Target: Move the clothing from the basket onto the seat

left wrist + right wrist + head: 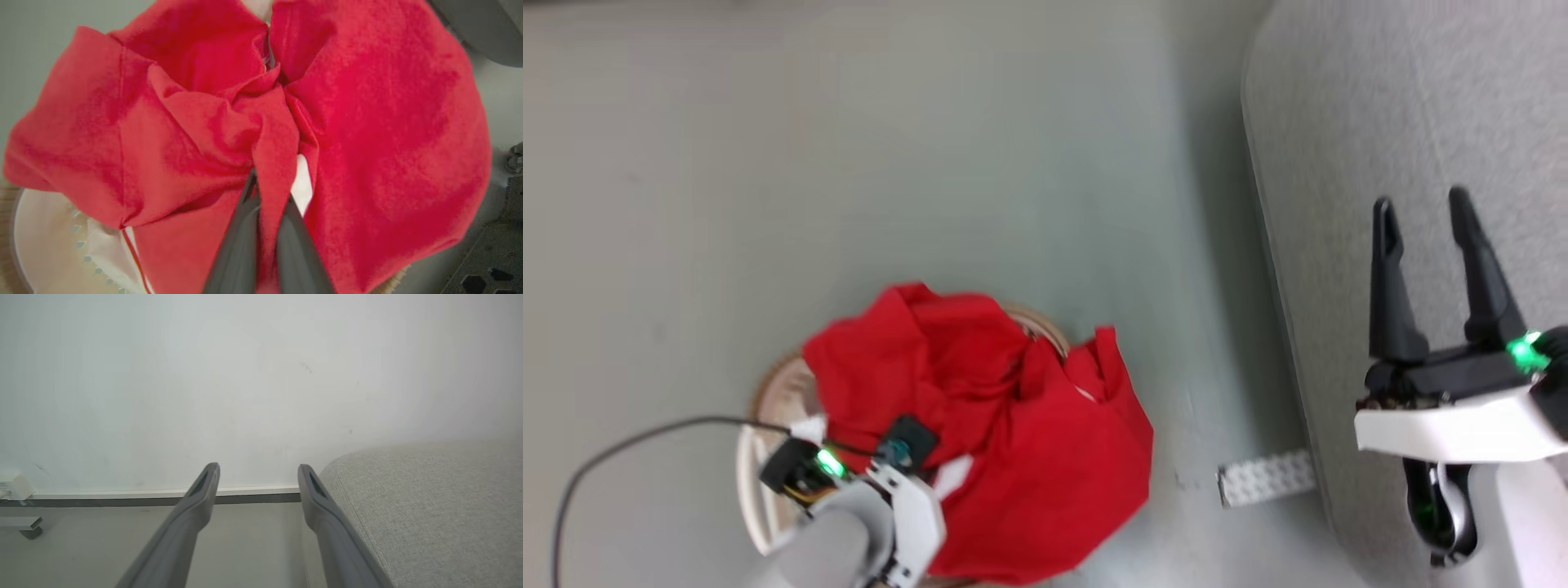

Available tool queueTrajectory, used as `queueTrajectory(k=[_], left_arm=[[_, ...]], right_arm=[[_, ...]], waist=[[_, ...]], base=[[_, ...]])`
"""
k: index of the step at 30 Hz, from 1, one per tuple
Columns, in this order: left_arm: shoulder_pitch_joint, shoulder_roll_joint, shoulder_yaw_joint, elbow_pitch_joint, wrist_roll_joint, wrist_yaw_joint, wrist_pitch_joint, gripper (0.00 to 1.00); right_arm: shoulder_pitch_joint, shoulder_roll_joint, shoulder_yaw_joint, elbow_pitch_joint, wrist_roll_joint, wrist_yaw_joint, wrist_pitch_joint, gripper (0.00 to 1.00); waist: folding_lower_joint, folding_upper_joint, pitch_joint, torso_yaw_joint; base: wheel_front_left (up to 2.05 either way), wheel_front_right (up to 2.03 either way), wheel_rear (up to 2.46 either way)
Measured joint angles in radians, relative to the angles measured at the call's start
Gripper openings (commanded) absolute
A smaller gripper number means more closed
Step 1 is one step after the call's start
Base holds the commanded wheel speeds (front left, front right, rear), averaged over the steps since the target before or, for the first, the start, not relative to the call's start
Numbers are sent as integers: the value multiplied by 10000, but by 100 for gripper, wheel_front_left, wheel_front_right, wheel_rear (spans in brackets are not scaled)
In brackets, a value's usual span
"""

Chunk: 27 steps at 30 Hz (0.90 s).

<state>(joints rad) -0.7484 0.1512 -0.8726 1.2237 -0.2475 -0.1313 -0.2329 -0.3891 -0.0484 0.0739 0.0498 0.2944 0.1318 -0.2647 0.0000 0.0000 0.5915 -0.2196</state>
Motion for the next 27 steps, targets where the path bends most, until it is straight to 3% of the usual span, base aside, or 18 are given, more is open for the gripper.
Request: queueTrajectory(k=[7, 11, 16, 27], left_arm=[[988, -293, 105, -784, -359, 0, -272, 0], [1585, -203, 477, -2067, -652, 84, -301, 0], [2429, 105, 915, -3601, -817, 92, -301, 0], [3185, 734, 2228, -6830, -1145, 533, -311, 0]], right_arm=[[783, -2, 44, 451, -213, 0, -2, 100], [1244, -4, 94, 554, -251, 0, -2, 100], [1649, 0, 121, 713, -345, 0, 0, 100], [2186, -6, 234, 938, -305, 0, 0, 100]], waist=[[-1, 0, -1649, 422], [-2, 0, -2589, 697], [-4, 0, -3591, 1147], [-3, 0, -5023, 2084]], base=[[0, 0, 0], [0, 0, 0], [0, 0, 0], [0, 0, 0]])
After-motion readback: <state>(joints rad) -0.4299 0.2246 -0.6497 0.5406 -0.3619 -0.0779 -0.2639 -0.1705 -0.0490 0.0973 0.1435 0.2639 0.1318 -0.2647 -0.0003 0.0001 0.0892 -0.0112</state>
